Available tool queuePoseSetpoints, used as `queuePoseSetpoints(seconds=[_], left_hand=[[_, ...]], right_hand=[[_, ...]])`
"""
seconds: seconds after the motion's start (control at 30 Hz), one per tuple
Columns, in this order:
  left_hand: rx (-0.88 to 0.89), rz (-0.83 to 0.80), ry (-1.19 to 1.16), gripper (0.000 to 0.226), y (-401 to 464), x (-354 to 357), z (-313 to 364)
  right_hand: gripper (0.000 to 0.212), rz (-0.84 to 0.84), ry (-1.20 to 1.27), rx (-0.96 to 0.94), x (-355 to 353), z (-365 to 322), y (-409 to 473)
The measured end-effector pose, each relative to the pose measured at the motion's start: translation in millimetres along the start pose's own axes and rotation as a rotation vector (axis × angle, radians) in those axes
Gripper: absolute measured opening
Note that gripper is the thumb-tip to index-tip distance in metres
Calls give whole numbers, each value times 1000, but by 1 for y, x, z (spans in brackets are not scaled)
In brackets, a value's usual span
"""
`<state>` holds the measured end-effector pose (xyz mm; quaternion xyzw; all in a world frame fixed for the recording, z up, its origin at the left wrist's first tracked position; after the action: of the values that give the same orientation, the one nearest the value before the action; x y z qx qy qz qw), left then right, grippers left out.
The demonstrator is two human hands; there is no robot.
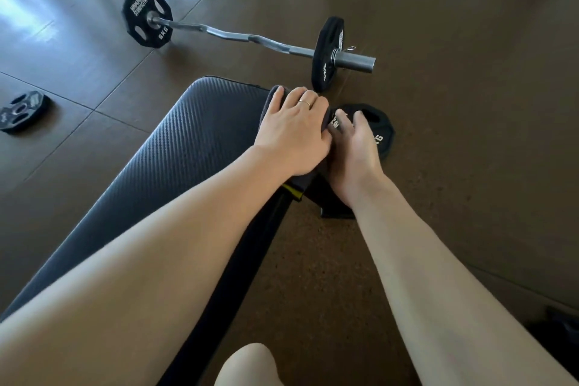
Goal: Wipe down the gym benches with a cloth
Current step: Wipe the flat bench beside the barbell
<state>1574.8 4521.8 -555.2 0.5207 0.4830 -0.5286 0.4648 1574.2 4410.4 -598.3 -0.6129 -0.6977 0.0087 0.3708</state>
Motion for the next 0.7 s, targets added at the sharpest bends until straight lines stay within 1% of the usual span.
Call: queuePoseSetpoints(seconds=[0.03, 0.07, 0.1, 0.13, 0.2, 0.27, 0.3, 0.37, 0.47, 0.53, 0.63, 0.7], left_hand=[[-1, 20, -20, 47, -6, -1, 3], [2, 32, -49, 50, -18, -2, 5], [10, 35, -67, 55, -35, -2, 8], [23, 31, -66, 60, -55, -2, 9], [52, 5, -39, 67, -93, -1, 8], [59, -19, -54, 67, -108, -1, 3], [62, -18, -66, 66, -105, -2, 1], [81, -8, -85, 62, -87, -4, -1], [172, -7, -116, 56, -56, -6, -9], [192, -16, -106, 51, -36, -6, -18], [123, -46, -116, 47, -1, -9, -18], [62, -33, -132, 46, 4, -9, -15]], right_hand=[[54, 22, -29, 10, 1, 2, 0], [57, 4, -6, 73, 5, 7, 3], [59, -29, -24, 95, 12, 8, 1], [59, -23, -35, 89, 17, 10, 2], [58, 65, -41, 101, 20, 16, 8], [52, 97, -29, 98, 21, 18, 9], [51, 81, -12, 107, 23, 16, 6], [53, 100, -9, 106, 19, 18, 11], [62, 69, 31, 141, 13, 25, 18], [66, 73, 49, 168, 13, 28, 20], [66, 77, 22, 160, 14, 24, 18], [69, 68, -14, 143, 14, 21, 13]])
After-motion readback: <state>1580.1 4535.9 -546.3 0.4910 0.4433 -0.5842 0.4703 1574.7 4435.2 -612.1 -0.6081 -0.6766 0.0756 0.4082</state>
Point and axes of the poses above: each hand's wrist, its own y-axis towards the middle knuckle, its own x-axis out of the palm, z = x × y, the point moved 2 cm from there along y, towards the middle knuckle
